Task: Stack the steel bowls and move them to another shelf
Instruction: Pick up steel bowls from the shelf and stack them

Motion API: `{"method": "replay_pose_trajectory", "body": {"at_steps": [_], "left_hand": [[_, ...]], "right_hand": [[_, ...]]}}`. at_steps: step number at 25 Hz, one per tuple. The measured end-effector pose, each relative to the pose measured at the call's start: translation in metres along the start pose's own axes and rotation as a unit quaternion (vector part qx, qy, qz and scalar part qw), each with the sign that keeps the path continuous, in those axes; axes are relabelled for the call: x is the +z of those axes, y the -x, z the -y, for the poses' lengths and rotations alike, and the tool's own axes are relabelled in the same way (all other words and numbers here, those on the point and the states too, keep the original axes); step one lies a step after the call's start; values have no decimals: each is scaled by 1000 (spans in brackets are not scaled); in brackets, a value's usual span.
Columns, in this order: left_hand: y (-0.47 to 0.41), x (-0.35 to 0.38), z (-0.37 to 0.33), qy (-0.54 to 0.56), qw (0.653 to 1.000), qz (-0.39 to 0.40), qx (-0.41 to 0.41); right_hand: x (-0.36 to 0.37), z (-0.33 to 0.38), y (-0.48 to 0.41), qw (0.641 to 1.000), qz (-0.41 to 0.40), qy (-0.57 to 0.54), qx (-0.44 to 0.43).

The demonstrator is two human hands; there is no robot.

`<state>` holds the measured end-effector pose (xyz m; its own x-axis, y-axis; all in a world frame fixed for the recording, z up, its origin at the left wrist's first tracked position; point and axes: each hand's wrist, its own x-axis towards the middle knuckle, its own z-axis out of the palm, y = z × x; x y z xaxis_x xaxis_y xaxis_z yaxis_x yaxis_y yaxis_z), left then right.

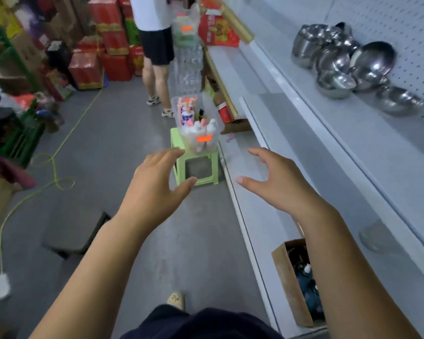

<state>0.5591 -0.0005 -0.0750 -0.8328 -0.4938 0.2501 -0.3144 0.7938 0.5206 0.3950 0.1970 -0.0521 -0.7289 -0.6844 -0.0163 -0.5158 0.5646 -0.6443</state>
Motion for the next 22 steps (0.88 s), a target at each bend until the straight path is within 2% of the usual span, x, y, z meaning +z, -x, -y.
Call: {"method": "replay_pose_trajectory", "body": {"at_steps": [4,8,13,18,22], "left_hand": [[-87,9,14,12,994,57,97],[-153,49,6,75,980,119,143],[-236,105,-29,101,961,152,205],[-330,133,-63,130,950,163,233],[-383,152,-78,262,934,186,157]], "right_hand": [[-3,-3,-38,992,-100,-29,69],[-15,-22,-57,976,-145,-47,153],[-56,-60,-98,948,-238,-46,204],[-100,-102,-160,932,-287,-56,214],[-118,-144,-211,924,-308,-39,222]]}}
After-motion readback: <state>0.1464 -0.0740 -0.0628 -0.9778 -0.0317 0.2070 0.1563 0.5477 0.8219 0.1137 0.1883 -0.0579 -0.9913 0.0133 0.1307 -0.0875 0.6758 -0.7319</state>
